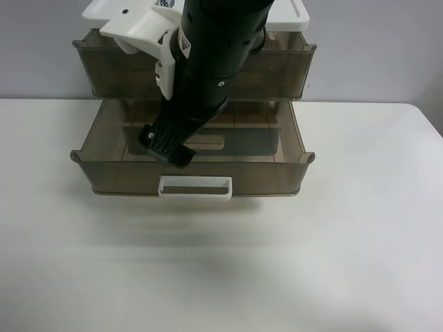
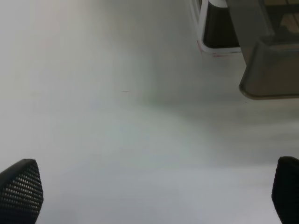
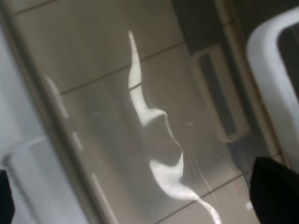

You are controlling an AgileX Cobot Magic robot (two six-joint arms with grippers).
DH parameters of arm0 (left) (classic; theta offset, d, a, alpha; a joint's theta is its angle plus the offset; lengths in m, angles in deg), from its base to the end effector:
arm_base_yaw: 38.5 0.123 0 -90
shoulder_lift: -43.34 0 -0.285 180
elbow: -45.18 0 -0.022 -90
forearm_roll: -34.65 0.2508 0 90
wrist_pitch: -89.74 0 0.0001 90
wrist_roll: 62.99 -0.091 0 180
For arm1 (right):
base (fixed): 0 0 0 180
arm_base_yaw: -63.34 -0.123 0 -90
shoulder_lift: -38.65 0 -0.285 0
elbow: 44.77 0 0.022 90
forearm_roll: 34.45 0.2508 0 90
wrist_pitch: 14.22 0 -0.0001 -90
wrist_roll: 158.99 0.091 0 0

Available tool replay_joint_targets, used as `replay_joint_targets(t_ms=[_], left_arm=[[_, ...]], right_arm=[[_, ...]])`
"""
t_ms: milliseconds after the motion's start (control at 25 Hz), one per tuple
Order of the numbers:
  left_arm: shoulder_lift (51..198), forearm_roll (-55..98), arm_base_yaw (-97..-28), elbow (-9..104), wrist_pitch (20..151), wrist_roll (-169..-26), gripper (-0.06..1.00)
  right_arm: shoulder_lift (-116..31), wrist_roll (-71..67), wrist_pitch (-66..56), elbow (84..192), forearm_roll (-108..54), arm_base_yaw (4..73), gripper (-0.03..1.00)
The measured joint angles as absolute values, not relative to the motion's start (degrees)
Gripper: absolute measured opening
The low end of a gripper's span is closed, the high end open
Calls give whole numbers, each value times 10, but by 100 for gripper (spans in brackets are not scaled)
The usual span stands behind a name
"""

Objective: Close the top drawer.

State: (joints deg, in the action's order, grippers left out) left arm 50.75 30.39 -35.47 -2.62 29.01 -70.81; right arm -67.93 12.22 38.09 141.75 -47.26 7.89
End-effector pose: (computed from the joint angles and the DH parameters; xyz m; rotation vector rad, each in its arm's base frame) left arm -0.0072 -0.0063 0.2812 0.0887 2.0195 0.0314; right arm 0.2256 0.2994 0.2951 -1.4947 2.1507 0.0008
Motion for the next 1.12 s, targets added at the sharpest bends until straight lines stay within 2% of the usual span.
replay_joint_targets(t_ms=[1120], left_arm=[[507, 304, -355, -26, 290, -708, 99]], right_arm=[[-707, 112, 300, 1426, -463, 156, 99]])
